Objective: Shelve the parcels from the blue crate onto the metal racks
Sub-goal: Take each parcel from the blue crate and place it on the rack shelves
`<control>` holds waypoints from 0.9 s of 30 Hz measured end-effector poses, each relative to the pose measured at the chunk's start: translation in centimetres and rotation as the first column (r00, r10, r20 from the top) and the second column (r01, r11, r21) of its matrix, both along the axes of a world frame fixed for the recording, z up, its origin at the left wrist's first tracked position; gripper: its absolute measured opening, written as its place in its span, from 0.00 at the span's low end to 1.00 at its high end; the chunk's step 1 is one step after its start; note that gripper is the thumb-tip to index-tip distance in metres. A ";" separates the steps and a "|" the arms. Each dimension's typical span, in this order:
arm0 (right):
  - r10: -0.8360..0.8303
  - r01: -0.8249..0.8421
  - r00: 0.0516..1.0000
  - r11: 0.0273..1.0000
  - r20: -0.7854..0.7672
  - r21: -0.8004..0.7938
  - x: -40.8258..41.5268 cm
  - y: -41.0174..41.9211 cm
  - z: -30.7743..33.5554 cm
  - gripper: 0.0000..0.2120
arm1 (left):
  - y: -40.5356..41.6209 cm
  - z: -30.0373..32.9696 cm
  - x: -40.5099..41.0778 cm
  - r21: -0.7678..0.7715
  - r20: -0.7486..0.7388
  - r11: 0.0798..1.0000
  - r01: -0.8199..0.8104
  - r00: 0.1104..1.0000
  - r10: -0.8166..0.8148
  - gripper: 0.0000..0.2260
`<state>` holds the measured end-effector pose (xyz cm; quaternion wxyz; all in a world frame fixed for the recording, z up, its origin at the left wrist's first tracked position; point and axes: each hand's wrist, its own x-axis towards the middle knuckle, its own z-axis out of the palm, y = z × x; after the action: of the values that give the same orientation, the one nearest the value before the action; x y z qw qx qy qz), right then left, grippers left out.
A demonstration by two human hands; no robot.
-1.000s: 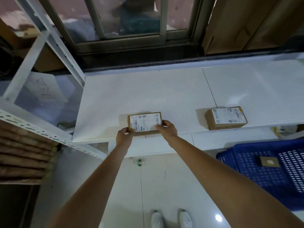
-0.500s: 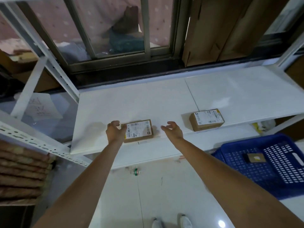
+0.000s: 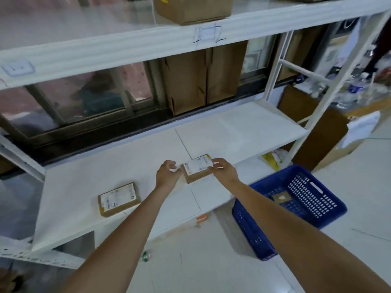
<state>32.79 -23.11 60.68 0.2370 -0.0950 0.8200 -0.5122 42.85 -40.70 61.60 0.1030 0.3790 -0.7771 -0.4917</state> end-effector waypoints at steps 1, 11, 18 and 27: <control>-0.012 0.012 1.000 1.000 -0.007 -0.005 -0.9 2.2 0.2 0.18 | 2.3 0.3 -1.1 0.009 0.003 1.000 0.022 1.000 -0.022 0.14; -0.050 0.052 0.997 0.998 -0.058 0.023 -10.2 27.1 1.9 0.21 | 27.8 2.0 -12.2 0.005 -0.011 0.986 0.169 0.986 -0.168 0.14; -0.063 0.067 0.996 0.996 -0.055 0.062 -16.0 38.6 3.1 0.23 | 39.3 3.2 -18.6 0.011 0.021 0.976 0.216 0.976 -0.217 0.15; -0.070 0.074 0.997 0.992 -0.037 0.107 -24.4 45.5 1.0 0.22 | 44.8 0.8 -27.6 0.021 0.071 0.969 0.245 0.967 -0.246 0.14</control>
<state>8.35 22.37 61.70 0.2097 -0.0607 0.8532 -0.4738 15.29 4.14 62.41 0.0104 0.2985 -0.8182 -0.4912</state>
